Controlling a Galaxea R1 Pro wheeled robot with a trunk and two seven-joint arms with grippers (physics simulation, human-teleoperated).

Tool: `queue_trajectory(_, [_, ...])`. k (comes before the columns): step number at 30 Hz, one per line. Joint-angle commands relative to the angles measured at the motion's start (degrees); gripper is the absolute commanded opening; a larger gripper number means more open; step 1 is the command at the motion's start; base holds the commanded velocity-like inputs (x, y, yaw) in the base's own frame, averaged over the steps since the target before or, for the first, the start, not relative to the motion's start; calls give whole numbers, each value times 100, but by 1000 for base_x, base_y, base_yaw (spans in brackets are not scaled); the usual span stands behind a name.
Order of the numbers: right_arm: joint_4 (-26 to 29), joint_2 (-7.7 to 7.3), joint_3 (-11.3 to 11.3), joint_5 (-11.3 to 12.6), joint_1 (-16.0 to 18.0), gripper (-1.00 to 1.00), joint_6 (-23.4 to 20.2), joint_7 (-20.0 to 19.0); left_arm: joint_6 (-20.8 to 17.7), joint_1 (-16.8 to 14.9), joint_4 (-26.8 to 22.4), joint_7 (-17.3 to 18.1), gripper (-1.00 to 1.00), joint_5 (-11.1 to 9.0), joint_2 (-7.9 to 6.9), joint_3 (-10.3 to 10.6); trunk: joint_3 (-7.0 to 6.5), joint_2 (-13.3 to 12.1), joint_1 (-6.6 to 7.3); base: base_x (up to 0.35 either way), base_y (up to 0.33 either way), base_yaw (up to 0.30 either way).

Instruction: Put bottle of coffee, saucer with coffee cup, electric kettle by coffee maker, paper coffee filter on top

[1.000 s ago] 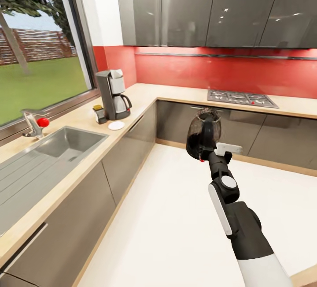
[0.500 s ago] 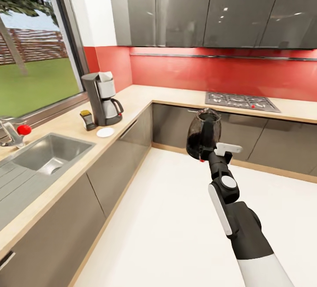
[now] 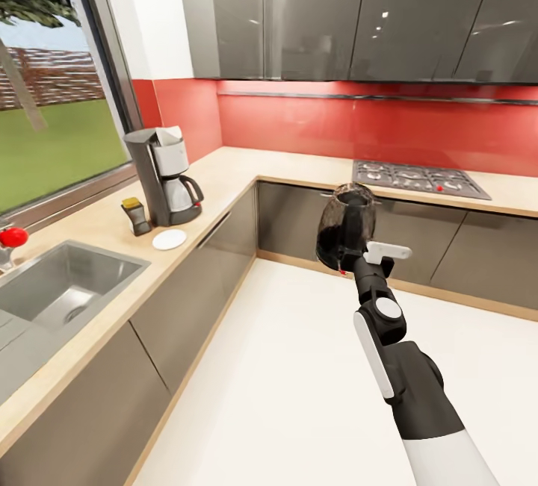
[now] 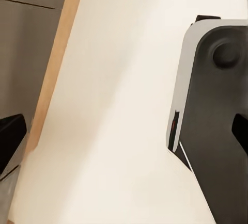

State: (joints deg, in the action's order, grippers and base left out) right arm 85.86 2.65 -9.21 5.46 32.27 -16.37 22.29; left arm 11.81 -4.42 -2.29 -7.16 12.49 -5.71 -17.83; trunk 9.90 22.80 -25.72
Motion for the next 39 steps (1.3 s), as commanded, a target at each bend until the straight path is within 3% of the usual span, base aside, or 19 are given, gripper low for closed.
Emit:
queue_trajectory(1, [10,-2,-11,34,7,-100,-16,46,25,-6,9,-22,100,61,0,-38,11,11,-6,337,-5,0])
queue_trajectory(39, [10,-2,-20,34,7,-100,-16,46,32,-2,9,-22,100,61,1,-55,-38,11,-6,307,-166,0])
